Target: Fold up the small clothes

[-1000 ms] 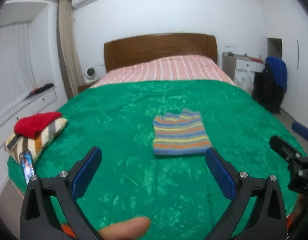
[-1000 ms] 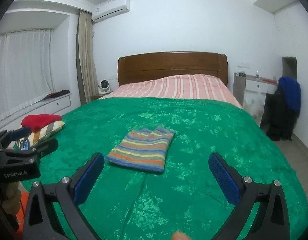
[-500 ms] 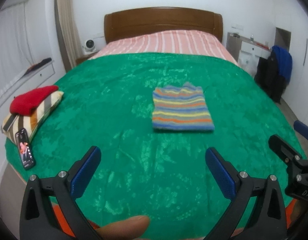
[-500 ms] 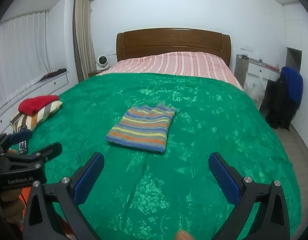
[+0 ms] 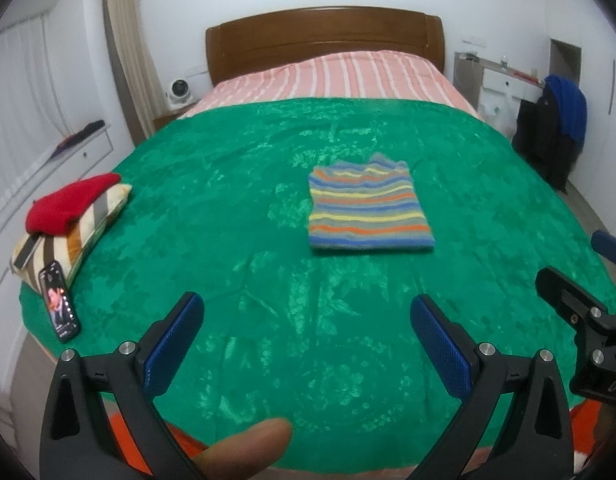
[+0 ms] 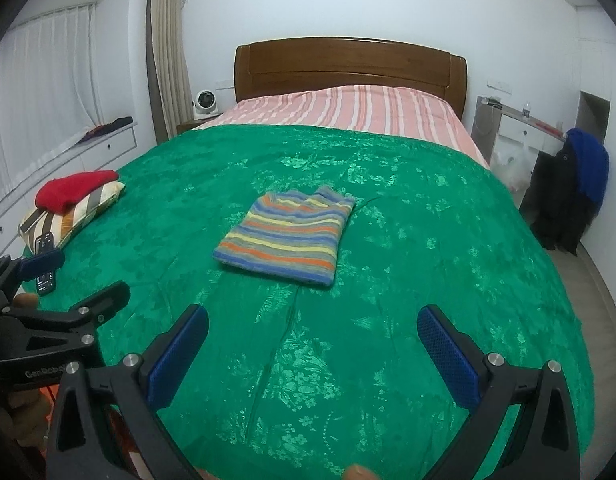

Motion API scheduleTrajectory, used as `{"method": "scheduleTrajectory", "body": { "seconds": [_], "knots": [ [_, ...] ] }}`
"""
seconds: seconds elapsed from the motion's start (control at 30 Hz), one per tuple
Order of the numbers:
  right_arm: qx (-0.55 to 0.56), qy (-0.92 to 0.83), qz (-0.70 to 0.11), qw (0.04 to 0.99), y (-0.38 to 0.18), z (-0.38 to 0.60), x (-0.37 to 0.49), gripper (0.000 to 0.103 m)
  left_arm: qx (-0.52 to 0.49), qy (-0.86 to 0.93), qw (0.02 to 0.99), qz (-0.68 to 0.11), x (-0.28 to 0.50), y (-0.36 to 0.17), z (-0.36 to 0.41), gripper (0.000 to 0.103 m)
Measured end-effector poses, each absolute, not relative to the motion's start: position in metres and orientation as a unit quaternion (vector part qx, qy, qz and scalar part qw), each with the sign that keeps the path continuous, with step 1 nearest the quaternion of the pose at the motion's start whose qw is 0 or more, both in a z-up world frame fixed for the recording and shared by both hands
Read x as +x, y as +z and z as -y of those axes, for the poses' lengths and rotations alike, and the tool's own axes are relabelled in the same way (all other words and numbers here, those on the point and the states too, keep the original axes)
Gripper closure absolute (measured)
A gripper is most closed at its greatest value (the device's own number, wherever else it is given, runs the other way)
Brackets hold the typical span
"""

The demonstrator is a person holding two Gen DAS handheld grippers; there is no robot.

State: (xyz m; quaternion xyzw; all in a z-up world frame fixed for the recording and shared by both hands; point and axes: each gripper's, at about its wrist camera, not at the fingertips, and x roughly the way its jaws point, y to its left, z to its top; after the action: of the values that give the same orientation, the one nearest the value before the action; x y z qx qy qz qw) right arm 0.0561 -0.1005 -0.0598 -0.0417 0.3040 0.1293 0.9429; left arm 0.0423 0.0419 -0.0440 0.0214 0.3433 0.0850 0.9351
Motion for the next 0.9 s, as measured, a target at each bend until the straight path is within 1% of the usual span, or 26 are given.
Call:
{"method": "scheduleTrajectory", "body": {
  "seconds": [0.27, 0.57, 0.77, 0.9],
  "knots": [
    [-0.044, 0.121, -0.304, 0.944, -0.060, 0.100, 0.057, 0.000, 0.022, 0.085, 0.940, -0.330, 0.039, -0.039, -0.039, 0.000],
    [-0.043, 0.110, -0.300, 0.947, -0.057, 0.102, 0.058, 0.000, 0.011, 0.076, 0.938, -0.338, 0.040, -0.038, -0.041, 0.000],
    [-0.036, 0.120, -0.292, 0.948, -0.047, 0.095, 0.057, 0.000, 0.021, 0.077, 0.941, -0.330, 0.038, -0.034, -0.038, 0.000],
    [-0.039, 0.121, -0.296, 0.947, -0.052, 0.093, 0.058, 0.000, 0.024, 0.079, 0.939, -0.335, 0.040, -0.037, -0.037, 0.000]
  ]
}}
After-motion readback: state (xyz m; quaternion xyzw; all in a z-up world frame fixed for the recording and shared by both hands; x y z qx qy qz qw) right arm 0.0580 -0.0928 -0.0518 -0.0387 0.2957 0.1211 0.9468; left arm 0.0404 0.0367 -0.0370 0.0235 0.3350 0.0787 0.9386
